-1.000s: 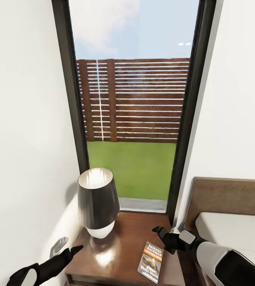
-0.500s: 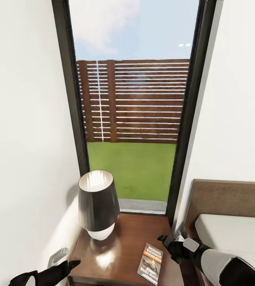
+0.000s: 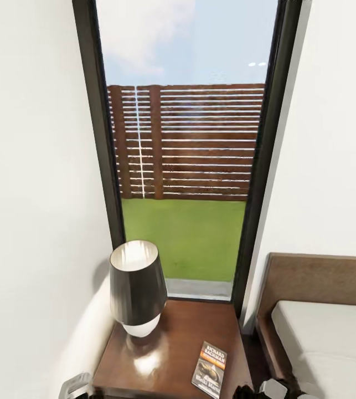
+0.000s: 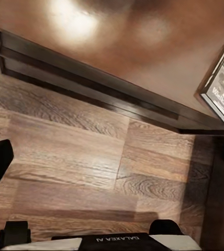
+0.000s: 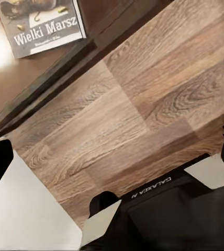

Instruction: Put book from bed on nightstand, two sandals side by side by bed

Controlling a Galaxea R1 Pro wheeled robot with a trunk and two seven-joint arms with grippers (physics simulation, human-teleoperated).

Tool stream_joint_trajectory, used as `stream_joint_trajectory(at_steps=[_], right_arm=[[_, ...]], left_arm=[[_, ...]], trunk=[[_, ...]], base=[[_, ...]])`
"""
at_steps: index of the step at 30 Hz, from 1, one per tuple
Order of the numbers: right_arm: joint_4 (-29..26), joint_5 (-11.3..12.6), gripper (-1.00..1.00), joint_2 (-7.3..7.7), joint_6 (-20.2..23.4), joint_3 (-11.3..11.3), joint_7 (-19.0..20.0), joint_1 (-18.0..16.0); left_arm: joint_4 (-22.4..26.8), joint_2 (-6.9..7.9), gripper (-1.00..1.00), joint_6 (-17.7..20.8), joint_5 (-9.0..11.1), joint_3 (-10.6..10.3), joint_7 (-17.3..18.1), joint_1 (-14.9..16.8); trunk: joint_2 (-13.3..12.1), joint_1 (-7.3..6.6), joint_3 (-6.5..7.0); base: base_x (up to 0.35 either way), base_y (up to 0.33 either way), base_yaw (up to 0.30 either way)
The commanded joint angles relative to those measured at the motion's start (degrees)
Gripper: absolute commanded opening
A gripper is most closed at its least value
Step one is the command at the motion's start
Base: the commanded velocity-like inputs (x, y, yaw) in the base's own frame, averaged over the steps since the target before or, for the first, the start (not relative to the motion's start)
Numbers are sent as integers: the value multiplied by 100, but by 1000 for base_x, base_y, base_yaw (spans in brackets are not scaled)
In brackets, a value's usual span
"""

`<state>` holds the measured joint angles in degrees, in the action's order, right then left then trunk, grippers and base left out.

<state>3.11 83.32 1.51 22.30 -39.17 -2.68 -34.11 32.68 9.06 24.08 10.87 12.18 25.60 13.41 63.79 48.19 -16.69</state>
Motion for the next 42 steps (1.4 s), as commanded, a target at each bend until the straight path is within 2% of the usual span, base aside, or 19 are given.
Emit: stream_joint_trajectory(at_steps=[1,6,10,11,14,18,20,31,42], right_arm=[[0,64,100,-1,22,-37,-21,18],[0,-37,100,-1,-11,-32,-45,275],[3,-83,100,6,-161,-20,-54,562],[3,-83,100,6,-161,-20,-54,562],[4,-98,100,23,-400,-19,-56,792],[5,-116,100,40,-603,-27,-57,1013],[4,-150,100,44,-667,-31,-57,1116],[5,-765,100,14,-1180,-52,-65,1730],[4,-911,100,-37,-1906,-64,-45,2398]], left_arm=[[-1,-2,100,45,36,19,14,4],[-75,5,100,-14,-126,-6,10,4],[-241,2,100,-103,-462,-15,0,4],[-241,2,100,-103,-462,-15,0,4],[-525,0,100,-333,-731,1,-7,4],[-877,4,100,-595,-866,16,-12,4],[-1044,9,100,-702,-902,16,-17,4],[-1852,137,100,-1292,-960,-9,-398,4],[-2918,251,100,-1989,-960,-17,-712,1]], trunk=[[-37,-22,12],[-237,-132,102],[-398,-220,174],[-438,-242,192],[-558,-308,246],[-719,-396,317],[-799,-440,353],[-1240,-681,551],[-1681,-923,748]], base=[[0,0,0],[0,0,0],[0,0,0],[0,0,0],[0,0,0],[0,0,0],[0,0,0],[0,0,0],[0,0,0]])
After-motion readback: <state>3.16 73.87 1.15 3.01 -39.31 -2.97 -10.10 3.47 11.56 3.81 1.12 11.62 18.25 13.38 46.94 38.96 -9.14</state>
